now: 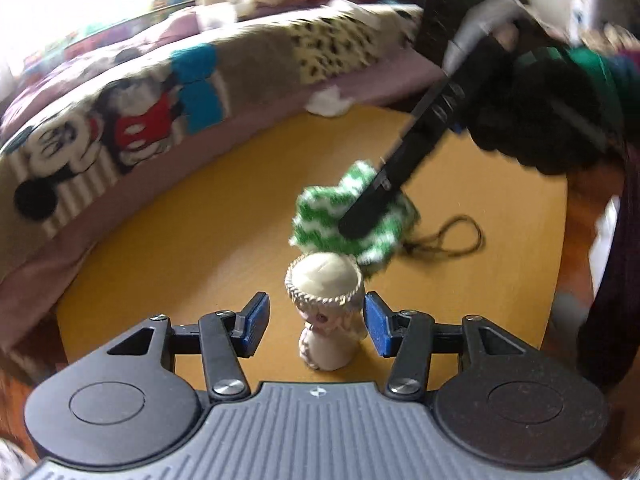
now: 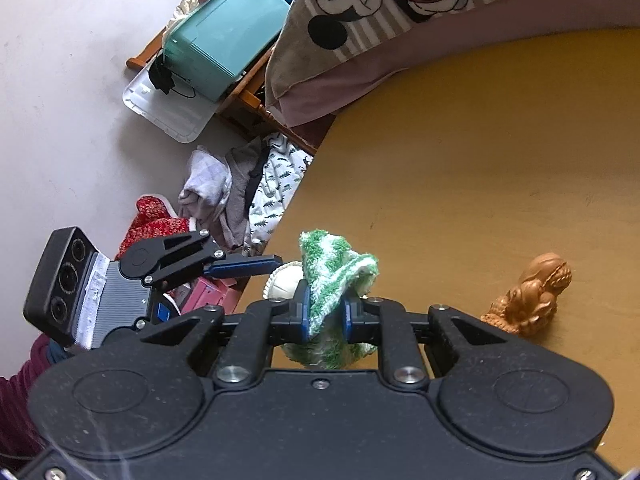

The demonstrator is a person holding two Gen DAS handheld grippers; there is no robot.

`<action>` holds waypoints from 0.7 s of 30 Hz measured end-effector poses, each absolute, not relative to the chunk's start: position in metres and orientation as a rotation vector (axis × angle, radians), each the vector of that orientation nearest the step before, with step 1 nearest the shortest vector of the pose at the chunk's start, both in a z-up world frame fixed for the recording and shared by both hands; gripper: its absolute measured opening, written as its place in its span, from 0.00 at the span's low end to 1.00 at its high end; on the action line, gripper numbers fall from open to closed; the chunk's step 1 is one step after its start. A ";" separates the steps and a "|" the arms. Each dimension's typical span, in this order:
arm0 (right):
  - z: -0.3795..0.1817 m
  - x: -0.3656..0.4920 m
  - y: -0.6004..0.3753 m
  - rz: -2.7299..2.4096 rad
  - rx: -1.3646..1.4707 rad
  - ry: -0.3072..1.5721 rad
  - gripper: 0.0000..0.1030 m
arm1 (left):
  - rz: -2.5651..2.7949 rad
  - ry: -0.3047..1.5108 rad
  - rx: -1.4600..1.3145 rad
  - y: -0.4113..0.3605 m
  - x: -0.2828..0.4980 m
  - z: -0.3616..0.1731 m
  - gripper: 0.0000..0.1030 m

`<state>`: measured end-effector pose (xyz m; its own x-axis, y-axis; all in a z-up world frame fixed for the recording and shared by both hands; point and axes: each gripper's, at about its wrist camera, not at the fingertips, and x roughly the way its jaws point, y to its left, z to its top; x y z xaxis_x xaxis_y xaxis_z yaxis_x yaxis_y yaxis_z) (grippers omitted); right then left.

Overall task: Clean container
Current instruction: 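Wipe the figurine's head with the cloth while the left tool holds it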

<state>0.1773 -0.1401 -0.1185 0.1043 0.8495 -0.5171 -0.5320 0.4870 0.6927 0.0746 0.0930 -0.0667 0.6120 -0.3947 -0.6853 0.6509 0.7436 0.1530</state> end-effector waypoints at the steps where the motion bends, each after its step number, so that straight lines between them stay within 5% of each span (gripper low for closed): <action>1: -0.118 0.177 -0.141 1.051 0.371 1.036 0.16 | -0.609 0.683 0.396 0.091 0.077 -0.067 0.48; 21: -0.119 0.177 -0.140 0.999 0.332 1.017 0.16 | -0.161 0.805 0.002 0.047 0.095 -0.075 0.42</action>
